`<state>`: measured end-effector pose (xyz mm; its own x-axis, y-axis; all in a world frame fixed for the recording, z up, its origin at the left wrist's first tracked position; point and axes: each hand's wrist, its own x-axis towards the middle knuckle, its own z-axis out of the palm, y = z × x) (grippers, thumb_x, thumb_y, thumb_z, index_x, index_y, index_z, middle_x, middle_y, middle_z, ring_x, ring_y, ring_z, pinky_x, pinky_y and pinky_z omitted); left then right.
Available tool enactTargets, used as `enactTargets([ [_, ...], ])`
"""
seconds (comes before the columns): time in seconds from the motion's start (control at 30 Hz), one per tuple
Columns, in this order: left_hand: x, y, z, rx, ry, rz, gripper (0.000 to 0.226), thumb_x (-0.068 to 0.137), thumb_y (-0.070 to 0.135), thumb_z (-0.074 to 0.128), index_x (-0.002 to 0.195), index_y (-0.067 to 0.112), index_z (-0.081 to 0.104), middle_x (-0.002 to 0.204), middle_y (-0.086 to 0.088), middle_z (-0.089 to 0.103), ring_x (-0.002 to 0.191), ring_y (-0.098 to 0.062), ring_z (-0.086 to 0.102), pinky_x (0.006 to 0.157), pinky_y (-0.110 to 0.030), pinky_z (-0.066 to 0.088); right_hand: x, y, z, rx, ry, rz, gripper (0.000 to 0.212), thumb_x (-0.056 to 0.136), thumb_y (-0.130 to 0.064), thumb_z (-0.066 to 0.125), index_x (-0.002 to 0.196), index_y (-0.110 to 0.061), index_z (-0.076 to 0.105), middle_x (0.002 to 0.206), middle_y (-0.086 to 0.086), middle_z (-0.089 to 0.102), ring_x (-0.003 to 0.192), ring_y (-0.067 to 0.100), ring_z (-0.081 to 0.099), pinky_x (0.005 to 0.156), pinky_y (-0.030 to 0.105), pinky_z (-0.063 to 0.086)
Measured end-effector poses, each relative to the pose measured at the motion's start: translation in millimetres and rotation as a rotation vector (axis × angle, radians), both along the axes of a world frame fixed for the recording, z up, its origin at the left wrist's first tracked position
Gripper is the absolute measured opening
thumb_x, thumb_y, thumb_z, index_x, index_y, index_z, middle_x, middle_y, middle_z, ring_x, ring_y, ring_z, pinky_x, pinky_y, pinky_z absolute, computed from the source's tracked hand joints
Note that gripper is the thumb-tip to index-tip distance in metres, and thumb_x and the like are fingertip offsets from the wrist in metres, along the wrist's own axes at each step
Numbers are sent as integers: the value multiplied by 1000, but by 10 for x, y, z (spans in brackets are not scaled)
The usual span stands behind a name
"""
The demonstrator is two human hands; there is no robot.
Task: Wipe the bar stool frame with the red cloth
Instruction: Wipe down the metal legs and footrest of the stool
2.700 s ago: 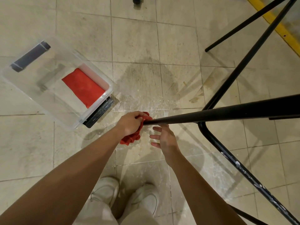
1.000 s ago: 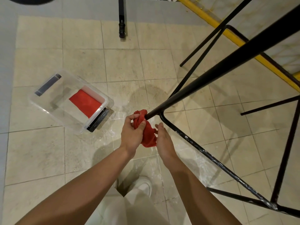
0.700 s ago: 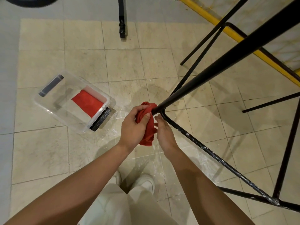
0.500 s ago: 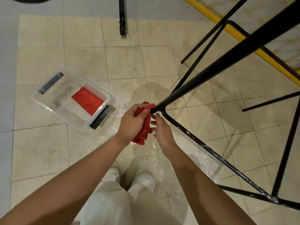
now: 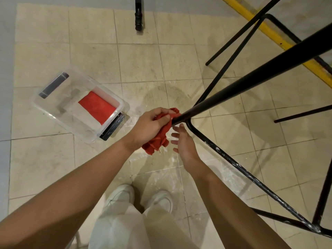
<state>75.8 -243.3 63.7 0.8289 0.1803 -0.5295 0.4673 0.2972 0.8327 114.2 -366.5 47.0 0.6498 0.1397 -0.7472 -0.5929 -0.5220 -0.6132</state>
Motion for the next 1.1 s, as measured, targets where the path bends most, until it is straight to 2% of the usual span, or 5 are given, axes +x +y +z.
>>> enactTargets([
  [0.5, -27, 134, -1091, 59, 231, -24, 17, 98, 22, 49, 105, 24, 64, 74, -8, 61, 58, -38, 66, 55, -38, 57, 23, 67, -525, -27, 55, 8, 44, 100, -47, 22, 121, -25, 54, 120, 3, 56, 108, 20, 55, 103, 42, 40],
  [0.7, 94, 237, -1281, 111, 363, -166, 21, 100, 23, 41, 105, 23, 61, 77, -11, 56, 47, -29, 60, 35, -24, 44, 38, 110, -670, -43, 93, -10, 40, 99, -44, 26, 121, -24, 54, 120, 3, 56, 111, 20, 53, 102, 41, 41],
  [0.83, 101, 229, -1377, 227, 384, -239, 23, 102, 25, 35, 103, 25, 58, 72, -12, 58, 52, -33, 62, 39, -29, 49, 28, 133, -754, -42, 115, -31, 38, 100, -41, 29, 119, -21, 54, 121, 4, 55, 110, 20, 53, 97, 37, 42],
  [0.97, -43, 103, -1365, 271, 265, -66, 22, 101, 22, 38, 104, 25, 60, 72, -11, 62, 54, -36, 67, 43, -34, 53, 1, 144, -793, -59, 120, -31, 42, 100, -42, 29, 124, -19, 55, 117, 3, 56, 107, 19, 54, 98, 38, 43],
  [1.1, -210, -116, -1313, 230, 115, 186, 17, 98, 20, 46, 105, 26, 61, 101, -1, 52, 52, -30, 67, 44, -34, 53, -6, 193, -784, -58, 100, -27, 40, 100, -41, 27, 120, -20, 55, 118, 4, 58, 105, 20, 56, 101, 42, 42],
])
